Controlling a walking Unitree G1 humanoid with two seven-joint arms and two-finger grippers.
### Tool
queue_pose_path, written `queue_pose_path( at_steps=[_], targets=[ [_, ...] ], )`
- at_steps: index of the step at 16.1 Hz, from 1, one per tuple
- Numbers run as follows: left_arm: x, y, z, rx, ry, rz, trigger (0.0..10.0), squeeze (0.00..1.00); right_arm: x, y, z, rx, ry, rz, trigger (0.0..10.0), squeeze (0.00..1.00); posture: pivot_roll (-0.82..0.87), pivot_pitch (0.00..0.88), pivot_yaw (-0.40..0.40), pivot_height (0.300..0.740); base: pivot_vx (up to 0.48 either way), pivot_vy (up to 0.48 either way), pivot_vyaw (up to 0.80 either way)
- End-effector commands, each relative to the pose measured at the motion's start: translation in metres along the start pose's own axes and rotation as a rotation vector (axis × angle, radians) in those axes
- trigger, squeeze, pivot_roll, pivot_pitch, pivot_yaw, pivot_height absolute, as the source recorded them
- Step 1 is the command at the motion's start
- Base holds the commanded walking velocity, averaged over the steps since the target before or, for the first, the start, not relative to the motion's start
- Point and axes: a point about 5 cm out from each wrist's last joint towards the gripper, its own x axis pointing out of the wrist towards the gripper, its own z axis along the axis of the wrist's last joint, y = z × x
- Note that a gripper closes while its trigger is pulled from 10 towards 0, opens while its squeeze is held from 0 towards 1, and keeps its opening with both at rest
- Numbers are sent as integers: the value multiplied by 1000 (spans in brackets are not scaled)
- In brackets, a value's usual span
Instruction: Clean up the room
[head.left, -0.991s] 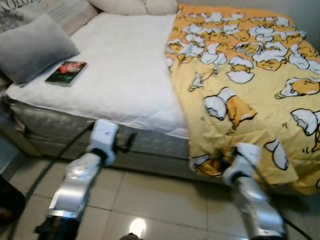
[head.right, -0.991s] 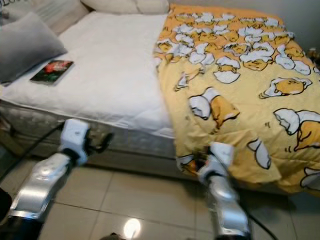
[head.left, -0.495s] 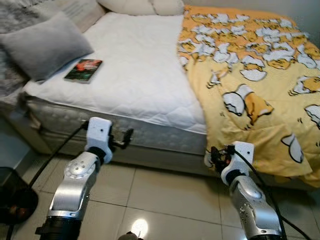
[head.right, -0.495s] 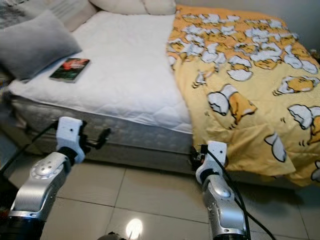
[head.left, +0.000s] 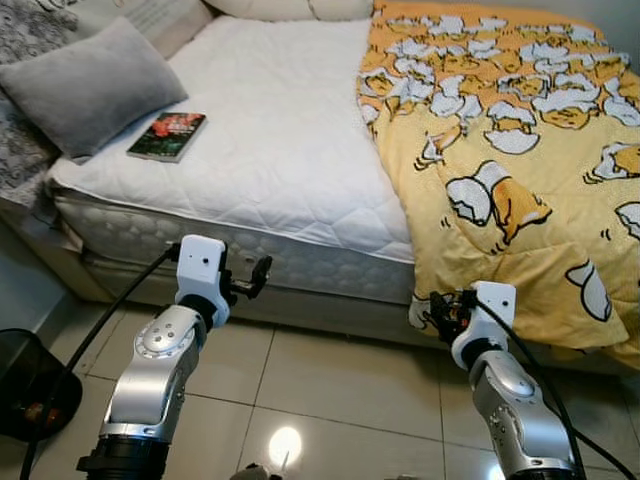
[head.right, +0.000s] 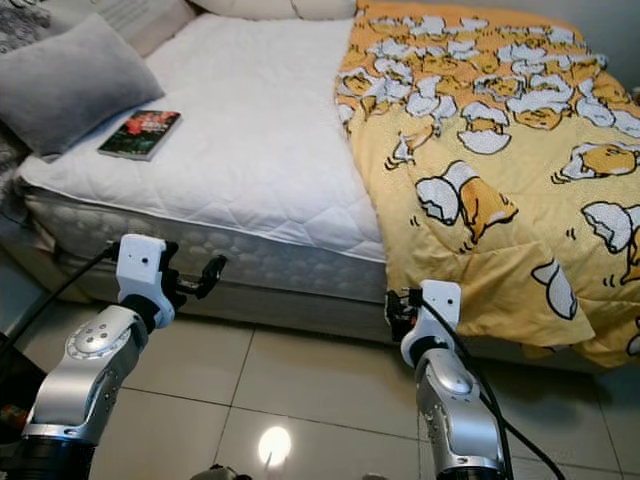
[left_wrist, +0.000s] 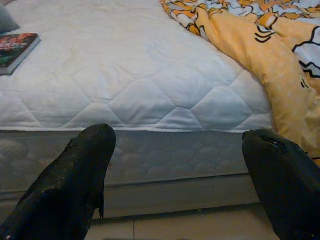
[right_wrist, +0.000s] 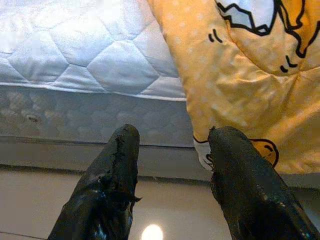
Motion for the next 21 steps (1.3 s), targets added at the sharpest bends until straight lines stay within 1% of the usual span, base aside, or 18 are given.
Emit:
queue_pose_path(
  at_steps=[1,13,15,18,21],
  targets=[
    [-2,1,1,-6,0,3,10000,0,0,0,6,-5,-24,0,10000,0,13,0,25,740,0,0,0],
    [-2,1,1,-6,0,3,10000,0,0,0,6,-5,-24,0,10000,0,13,0,25,740,0,0,0],
    [-3,0,0,-17,-9,-5,10000,0,4,-1,9,-29,-20,16,10000,0,19,0,14,740,277,0,0],
    [-3,-2,0,-24,-12,-12,10000,0,6,-1,10,-43,-17,23,10000,0,21,0,12,740,292,0,-794],
    [-4,-2,1,-25,-14,-13,10000,0,7,0,10,-49,-18,31,10000,0,24,0,9,740,325,0,0]
  ],
)
